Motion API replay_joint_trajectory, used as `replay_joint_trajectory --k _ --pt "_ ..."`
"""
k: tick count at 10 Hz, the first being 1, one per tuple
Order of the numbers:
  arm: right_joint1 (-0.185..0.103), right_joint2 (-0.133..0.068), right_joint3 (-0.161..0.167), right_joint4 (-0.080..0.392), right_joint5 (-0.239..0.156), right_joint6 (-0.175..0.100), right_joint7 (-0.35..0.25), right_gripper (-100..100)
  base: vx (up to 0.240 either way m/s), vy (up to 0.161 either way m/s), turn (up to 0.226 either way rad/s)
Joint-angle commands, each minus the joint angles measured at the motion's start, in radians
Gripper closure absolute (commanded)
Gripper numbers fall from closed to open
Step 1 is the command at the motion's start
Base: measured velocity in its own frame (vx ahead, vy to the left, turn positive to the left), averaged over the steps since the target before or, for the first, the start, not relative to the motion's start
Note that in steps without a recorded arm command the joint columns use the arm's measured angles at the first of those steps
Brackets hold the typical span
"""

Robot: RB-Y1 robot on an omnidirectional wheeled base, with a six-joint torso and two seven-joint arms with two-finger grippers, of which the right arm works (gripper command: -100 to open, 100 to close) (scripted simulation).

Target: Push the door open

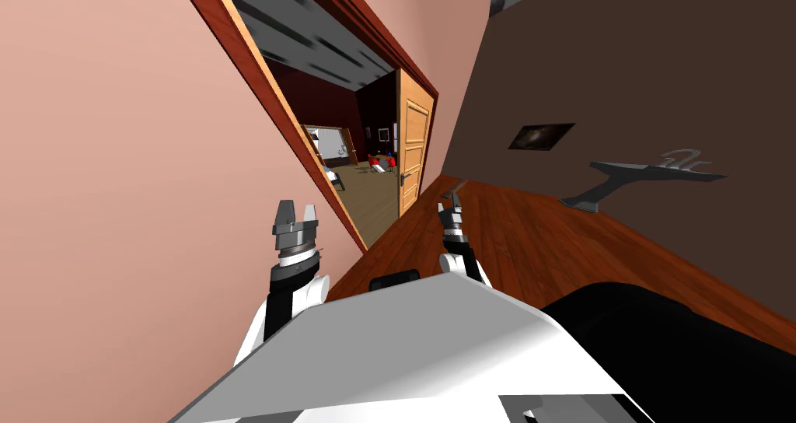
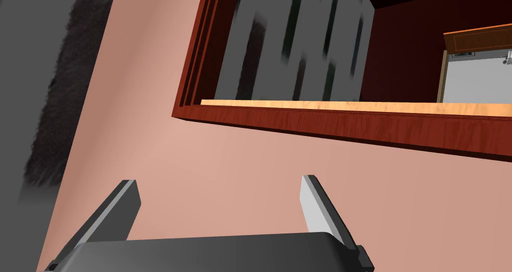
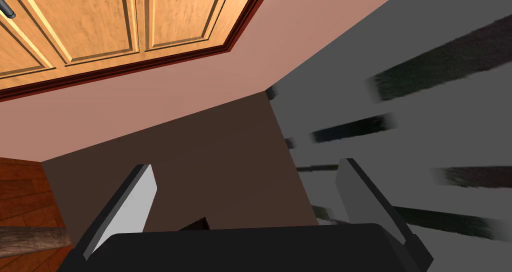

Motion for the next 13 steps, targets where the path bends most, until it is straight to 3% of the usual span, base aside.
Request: replay_joint_trajectory --k 1,9,13 --pt "-0.022 -0.012 0.004 0.034 0.007 -0.004 -0.010 -100 0.047 -0.061 0.041" --pt "-0.111 -0.049 0.021 0.168 0.036 -0.018 -0.050 -100 0.086 -0.068 0.038" --pt "-0.175 -0.069 0.033 0.265 0.057 -0.028 -0.079 -100 0.100 -0.099 0.052"
